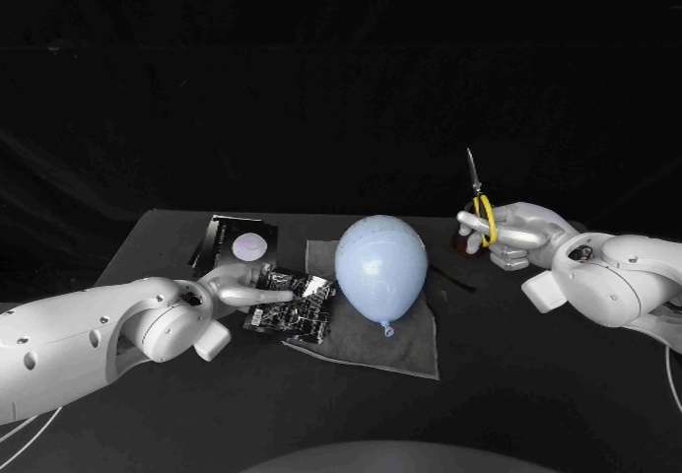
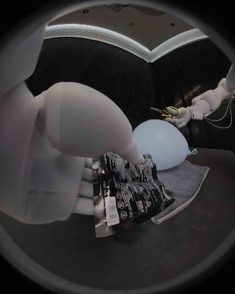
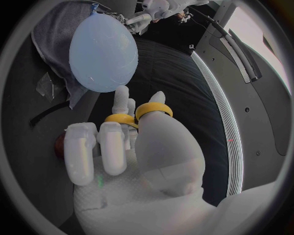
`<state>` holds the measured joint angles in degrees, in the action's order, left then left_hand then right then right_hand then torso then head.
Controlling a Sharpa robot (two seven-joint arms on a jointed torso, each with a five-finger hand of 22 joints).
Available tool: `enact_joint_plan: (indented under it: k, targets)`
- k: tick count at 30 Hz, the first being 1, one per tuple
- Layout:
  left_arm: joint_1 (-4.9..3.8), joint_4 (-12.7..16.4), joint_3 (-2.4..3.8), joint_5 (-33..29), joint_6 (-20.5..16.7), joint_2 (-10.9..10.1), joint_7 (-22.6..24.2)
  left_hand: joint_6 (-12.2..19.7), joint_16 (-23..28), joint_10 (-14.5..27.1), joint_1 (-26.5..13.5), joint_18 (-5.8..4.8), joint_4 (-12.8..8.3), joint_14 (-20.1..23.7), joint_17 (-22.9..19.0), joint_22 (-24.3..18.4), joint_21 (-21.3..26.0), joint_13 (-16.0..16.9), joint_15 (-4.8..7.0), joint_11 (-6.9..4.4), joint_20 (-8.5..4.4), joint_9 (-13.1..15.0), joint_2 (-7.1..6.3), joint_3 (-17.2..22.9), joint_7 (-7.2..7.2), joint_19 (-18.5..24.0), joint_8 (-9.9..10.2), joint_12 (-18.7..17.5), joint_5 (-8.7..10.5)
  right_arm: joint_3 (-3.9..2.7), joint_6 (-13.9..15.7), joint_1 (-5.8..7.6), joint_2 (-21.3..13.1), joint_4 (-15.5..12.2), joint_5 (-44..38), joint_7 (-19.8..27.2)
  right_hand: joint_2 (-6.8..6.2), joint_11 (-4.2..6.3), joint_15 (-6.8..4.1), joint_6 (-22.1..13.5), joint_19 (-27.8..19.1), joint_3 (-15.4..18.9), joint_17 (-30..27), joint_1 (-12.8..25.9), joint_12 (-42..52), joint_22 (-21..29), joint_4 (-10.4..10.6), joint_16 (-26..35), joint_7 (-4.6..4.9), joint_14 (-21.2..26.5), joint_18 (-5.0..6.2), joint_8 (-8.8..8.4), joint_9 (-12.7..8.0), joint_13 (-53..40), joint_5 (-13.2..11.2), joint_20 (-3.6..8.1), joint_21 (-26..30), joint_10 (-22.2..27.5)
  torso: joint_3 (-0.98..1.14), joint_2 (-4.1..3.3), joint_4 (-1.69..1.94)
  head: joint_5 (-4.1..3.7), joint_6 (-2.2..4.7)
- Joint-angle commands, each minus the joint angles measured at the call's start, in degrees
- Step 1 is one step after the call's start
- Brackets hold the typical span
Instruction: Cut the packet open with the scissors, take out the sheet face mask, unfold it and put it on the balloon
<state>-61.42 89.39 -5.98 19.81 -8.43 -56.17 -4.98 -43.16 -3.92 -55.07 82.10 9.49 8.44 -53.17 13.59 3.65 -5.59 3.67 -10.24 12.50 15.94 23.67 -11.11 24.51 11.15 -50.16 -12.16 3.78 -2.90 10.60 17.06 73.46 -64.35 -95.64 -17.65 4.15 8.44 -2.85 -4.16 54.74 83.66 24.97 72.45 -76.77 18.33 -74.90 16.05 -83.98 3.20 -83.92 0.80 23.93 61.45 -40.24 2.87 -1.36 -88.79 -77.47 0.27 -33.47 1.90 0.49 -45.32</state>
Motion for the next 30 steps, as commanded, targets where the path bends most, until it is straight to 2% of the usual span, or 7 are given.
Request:
enact_joint_plan:
  k: [1,11,17,19,21,25,30]
  targets:
    - [-0.01,0.16,0.03,2.10,0.75,0.10,-0.19,0.61,0.30,0.50,0.53,-0.25,0.11,1.15,-0.37,-0.09,1.03,0.06,-0.25,0.02,0.55,-0.27,-0.21,-0.74,4.44,2.30,-0.25,0.28,0.16,-0.04,-1.12,0.00,0.00,-0.12,-0.23,0.86,2.93,3.84,-0.53,-0.53,5.65,1.60,-0.02,-2.50,0.28,-14.58,0.19,0.02,0.06,-2.99,-0.42,-0.31,0.09,-0.09,-0.08,-0.10,0.30,-4.11,0.02,-0.02,0.03,-0.09,0.02]
    - [-0.01,-0.55,0.08,3.16,-4.07,-0.39,7.10,3.34,0.35,3.65,2.44,-2.89,0.60,11.13,-3.10,-0.32,2.27,0.09,-1.86,0.46,0.79,-1.60,-0.37,-7.05,4.84,11.64,-0.66,0.25,0.19,-0.04,-1.33,0.00,-0.08,-0.12,-0.23,0.80,2.90,3.82,-0.52,-0.58,5.63,1.61,-0.16,-2.45,0.26,-14.57,0.19,0.08,0.08,-2.96,-0.41,-0.34,0.12,-0.12,-0.08,-0.12,0.34,-4.06,-0.02,-0.06,0.03,-0.42,0.18]
    - [-0.03,-1.11,0.26,4.96,-5.69,-0.79,11.20,4.92,0.59,5.43,6.86,-2.46,3.05,16.75,-4.73,-0.48,2.43,0.10,-2.39,1.15,0.69,-2.44,0.89,-17.06,4.32,17.41,-1.83,0.60,0.15,-0.04,-1.46,-0.01,-0.04,-0.07,-0.23,0.72,2.88,3.81,-0.51,-0.60,5.61,1.61,-0.22,-2.43,0.25,-14.56,0.19,0.10,0.09,-2.95,-0.40,-0.36,0.13,-0.13,-0.08,-0.13,0.38,-4.04,0.01,-0.03,0.01,-0.51,0.26]
    - [-0.03,-1.31,0.32,6.11,-5.65,-0.87,12.00,5.55,0.73,6.45,10.13,-3.19,6.96,19.32,-5.47,-0.67,2.66,0.11,-2.70,1.22,0.71,-2.91,0.42,-22.06,3.85,20.48,-2.61,0.75,0.11,-0.04,-1.48,-0.01,-0.04,-0.05,-0.23,0.71,2.88,3.81,-0.51,-0.60,5.61,1.61,-0.22,-2.43,0.25,-14.56,0.19,0.10,0.09,-2.95,-0.40,-0.36,0.13,-0.13,-0.08,-0.13,0.38,-4.04,0.01,-0.02,-0.01,-0.51,0.27]
    - [-0.03,-1.50,0.38,7.63,-5.41,-0.92,12.70,5.97,0.87,7.18,11.30,-3.20,8.38,20.65,-5.82,-0.77,2.77,0.07,-2.85,1.22,0.73,-3.11,-0.47,-23.92,2.68,21.89,-2.87,0.67,0.10,-0.04,-1.51,-0.01,-0.04,-0.02,-0.23,0.69,2.88,3.81,-0.51,-0.60,5.61,1.61,-0.22,-2.43,0.25,-14.56,0.19,0.10,0.09,-2.95,-0.40,-0.36,0.13,-0.13,-0.08,-0.13,0.38,-4.04,-0.01,-0.01,0.03,-0.56,0.26]
    - [-0.04,-1.64,0.45,10.23,-4.93,-0.91,13.58,6.29,1.16,8.23,11.90,-4.91,8.51,24.03,-6.65,-0.99,3.01,0.08,-3.53,2.30,0.84,-3.37,-1.01,-25.93,0.40,24.78,-3.32,0.68,0.07,-0.04,-1.63,-0.03,-0.03,0.02,-0.24,0.66,2.88,3.81,-0.51,-0.60,5.61,1.61,-0.22,-2.43,0.25,-14.56,0.19,0.10,0.09,-2.95,-0.40,-0.36,0.13,-0.13,-0.08,-0.13,0.38,-4.04,0.01,-0.03,0.04,-0.61,0.30]
    - [-0.04,-1.80,0.52,12.36,-5.62,-0.84,15.13,7.00,1.50,9.85,12.09,-5.66,8.58,29.15,-7.85,-1.09,3.10,0.07,-3.56,1.84,0.75,-3.77,-1.81,-27.31,-1.41,26.90,-3.51,0.59,0.04,-0.04,-1.79,-0.07,0.00,0.05,-0.25,0.63,2.86,3.79,-0.49,-0.65,5.55,1.60,-0.41,-2.39,0.23,-14.51,0.19,0.18,0.11,-2.91,-0.37,-0.40,0.17,-0.15,-0.08,-0.15,0.52,-3.98,0.05,-0.02,-0.01,-0.59,0.43]
